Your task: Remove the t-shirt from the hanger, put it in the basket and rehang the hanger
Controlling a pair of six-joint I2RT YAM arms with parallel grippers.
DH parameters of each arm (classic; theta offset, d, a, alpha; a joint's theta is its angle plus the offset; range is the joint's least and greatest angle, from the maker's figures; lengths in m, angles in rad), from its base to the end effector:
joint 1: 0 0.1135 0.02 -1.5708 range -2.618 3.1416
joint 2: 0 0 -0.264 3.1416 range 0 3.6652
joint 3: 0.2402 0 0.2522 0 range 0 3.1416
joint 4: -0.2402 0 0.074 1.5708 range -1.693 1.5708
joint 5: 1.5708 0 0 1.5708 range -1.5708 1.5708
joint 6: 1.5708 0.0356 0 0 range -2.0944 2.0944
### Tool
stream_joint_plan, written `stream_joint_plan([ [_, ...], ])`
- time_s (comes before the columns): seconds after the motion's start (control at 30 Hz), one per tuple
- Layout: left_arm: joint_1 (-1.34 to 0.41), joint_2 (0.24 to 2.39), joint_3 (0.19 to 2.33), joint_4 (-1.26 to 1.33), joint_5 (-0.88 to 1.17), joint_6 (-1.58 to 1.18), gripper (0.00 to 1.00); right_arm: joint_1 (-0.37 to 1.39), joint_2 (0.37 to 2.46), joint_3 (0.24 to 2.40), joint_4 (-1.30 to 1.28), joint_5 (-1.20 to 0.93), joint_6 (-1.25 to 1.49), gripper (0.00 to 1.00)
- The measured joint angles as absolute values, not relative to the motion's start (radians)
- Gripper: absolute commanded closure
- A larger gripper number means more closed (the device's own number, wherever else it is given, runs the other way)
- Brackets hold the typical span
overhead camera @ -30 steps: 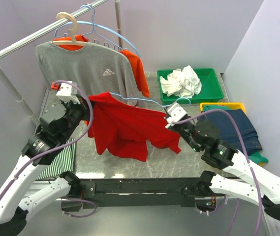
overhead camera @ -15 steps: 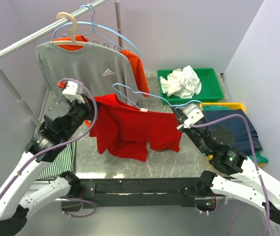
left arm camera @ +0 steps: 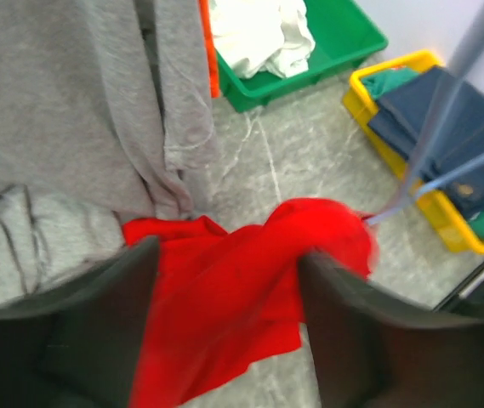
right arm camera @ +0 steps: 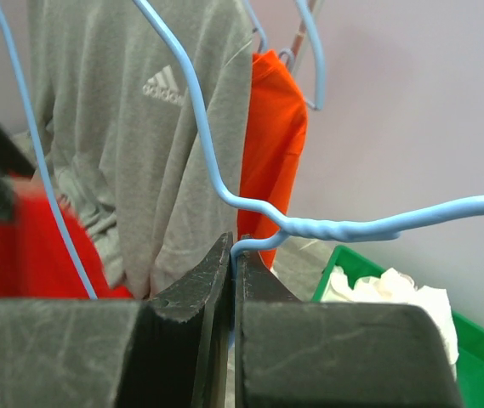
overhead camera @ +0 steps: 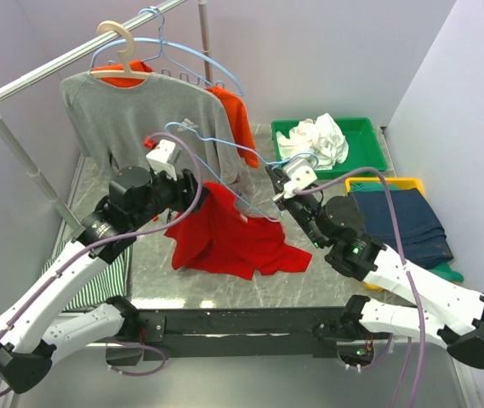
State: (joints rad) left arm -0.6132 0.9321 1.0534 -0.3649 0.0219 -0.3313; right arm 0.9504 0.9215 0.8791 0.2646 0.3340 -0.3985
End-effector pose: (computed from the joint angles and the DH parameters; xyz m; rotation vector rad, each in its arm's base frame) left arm 0.1671 -0.1185 0.3882 0.2784 1.8481 -0.6829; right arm 0.1331 0.1662 0.3971 -0.6140 1.2191 0.2387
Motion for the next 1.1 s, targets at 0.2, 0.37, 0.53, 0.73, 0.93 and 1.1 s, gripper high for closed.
stream_joint_plan([
  [0.2, -0.629, 0.897, 1.053, -0.39, -0.001, -0.31, 0.04, 0.95, 0.932, 0.9, 0.3, 0.374, -0.398, 1.0],
  [0.37, -0.629, 0.815, 1.053, -0.44, -0.028, -0.297, 0.04, 0.95, 0.921, 0.914, 0.278, 0.382, -0.4, 1.0],
  [0.53, -0.63, 0.734, 1.073, -0.5, -0.031, -0.274, 0.03, 0.949, 0.941, 1.012, 0.075, 0.294, -0.367, 1.0],
  [0.73, -0.63, 0.715, 1.227, -0.568, 0.004, -0.229, 0.04, 0.949, 0.997, 1.106, -0.154, 0.129, -0.3, 1.0],
  [0.93, -0.63, 0.701, 1.398, -0.589, 0.133, -0.2, 0.04, 0.966, 1.15, 1.19, -0.336, 0.109, -0.286, 1.0],
  [1.1, -0.63, 0.683, 1.393, -0.605, 0.171, -0.168, 0.03, 1.001, 1.215, 1.197, -0.444, 0.118, -0.302, 1.0],
])
